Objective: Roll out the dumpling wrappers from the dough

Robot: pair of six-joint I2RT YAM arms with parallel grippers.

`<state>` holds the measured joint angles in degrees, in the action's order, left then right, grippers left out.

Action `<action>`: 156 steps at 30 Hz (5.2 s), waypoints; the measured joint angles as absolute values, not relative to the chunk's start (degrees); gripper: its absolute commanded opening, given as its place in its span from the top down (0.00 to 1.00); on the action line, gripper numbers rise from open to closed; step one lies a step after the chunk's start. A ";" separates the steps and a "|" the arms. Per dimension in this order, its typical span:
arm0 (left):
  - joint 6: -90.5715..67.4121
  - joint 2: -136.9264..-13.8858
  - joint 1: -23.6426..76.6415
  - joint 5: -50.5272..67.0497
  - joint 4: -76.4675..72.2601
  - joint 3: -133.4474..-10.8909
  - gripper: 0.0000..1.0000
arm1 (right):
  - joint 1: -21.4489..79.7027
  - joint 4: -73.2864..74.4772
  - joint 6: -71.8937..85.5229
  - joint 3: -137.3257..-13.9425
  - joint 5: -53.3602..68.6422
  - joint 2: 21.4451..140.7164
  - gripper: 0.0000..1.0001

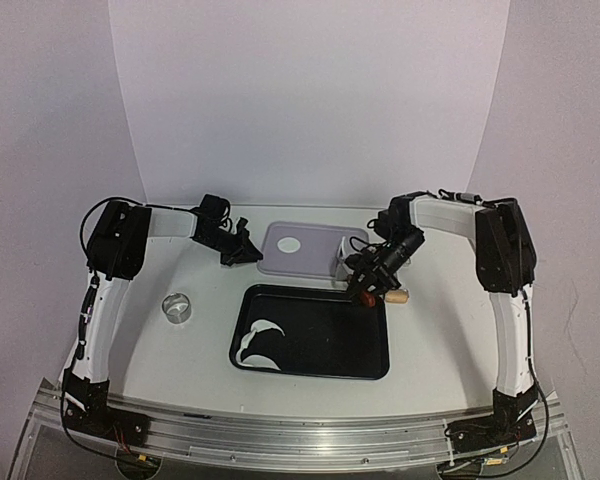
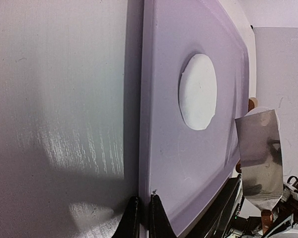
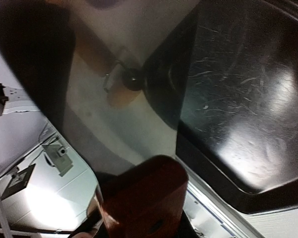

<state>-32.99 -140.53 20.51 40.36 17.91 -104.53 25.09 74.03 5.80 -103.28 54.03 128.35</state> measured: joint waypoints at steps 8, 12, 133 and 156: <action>-33.01 -140.53 20.51 40.38 17.90 -104.53 0.96 | 25.23 64.78 12.98 -101.33 65.28 128.44 1.00; -33.03 -140.53 20.51 40.40 17.91 -104.53 0.96 | 25.28 61.68 16.32 -103.54 68.26 129.44 1.00; -40.30 -139.40 20.47 46.61 9.31 -97.68 0.95 | 19.38 76.73 2.62 -117.27 -27.98 136.29 1.00; -41.02 -138.96 20.78 46.61 9.02 -97.12 0.95 | 21.07 77.36 7.67 -115.40 -23.50 136.29 1.00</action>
<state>-41.02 -138.96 20.78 46.61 9.02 -97.12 21.07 77.36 7.67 -115.40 -23.50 136.29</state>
